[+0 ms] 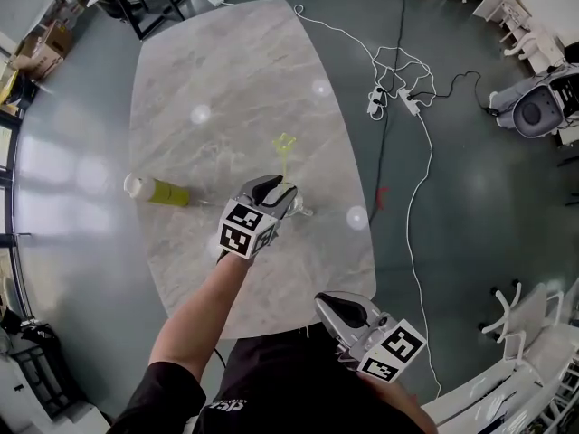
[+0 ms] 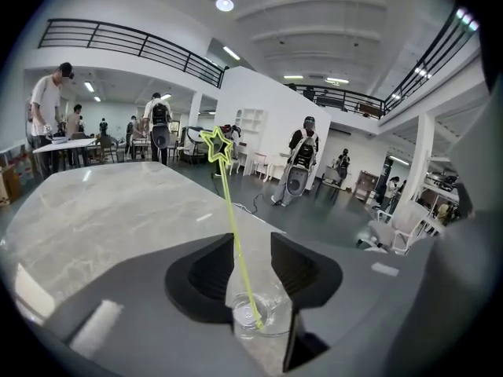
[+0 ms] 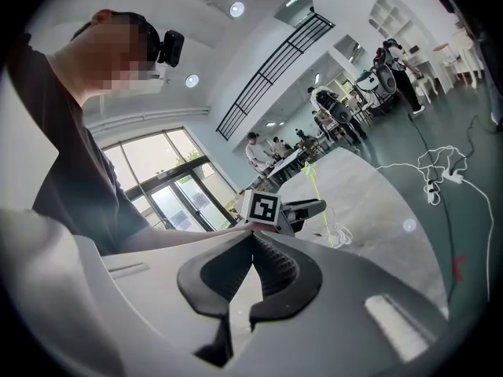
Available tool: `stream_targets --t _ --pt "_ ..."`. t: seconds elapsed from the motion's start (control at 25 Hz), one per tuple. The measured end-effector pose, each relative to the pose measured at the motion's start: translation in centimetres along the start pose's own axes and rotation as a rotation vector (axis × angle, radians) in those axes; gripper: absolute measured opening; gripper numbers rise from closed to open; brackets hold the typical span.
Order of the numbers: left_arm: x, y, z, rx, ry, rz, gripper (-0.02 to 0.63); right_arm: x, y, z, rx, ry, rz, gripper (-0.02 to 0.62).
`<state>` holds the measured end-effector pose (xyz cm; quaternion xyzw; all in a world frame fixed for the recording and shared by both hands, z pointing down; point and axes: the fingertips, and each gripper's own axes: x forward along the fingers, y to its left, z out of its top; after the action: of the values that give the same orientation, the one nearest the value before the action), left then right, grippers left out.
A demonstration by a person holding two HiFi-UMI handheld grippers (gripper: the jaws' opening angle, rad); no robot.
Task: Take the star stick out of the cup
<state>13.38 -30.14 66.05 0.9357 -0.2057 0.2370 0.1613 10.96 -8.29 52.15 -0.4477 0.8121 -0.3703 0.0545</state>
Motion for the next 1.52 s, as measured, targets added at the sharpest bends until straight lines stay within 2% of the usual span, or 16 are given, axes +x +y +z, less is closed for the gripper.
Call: stream_targets --t 0.48,0.68,1.08,1.52 --pt "0.4 0.8 -0.2 -0.003 0.026 0.015 0.018 -1.6 1.3 0.0 -0.007 -0.016 -0.027 0.014" --pt "-1.4 -0.2 1.8 -0.017 -0.038 0.018 0.017 -1.6 2.4 0.0 -0.040 -0.003 -0.007 0.014" --pt "-8.5 -1.8 6.5 -0.021 -0.175 0.041 0.017 -0.7 5.8 1.2 -0.125 0.018 0.072 0.014" --pt "-16.5 -2.1 6.1 -0.045 -0.237 0.097 0.017 2.2 8.9 1.8 -0.193 0.062 0.201 0.014"
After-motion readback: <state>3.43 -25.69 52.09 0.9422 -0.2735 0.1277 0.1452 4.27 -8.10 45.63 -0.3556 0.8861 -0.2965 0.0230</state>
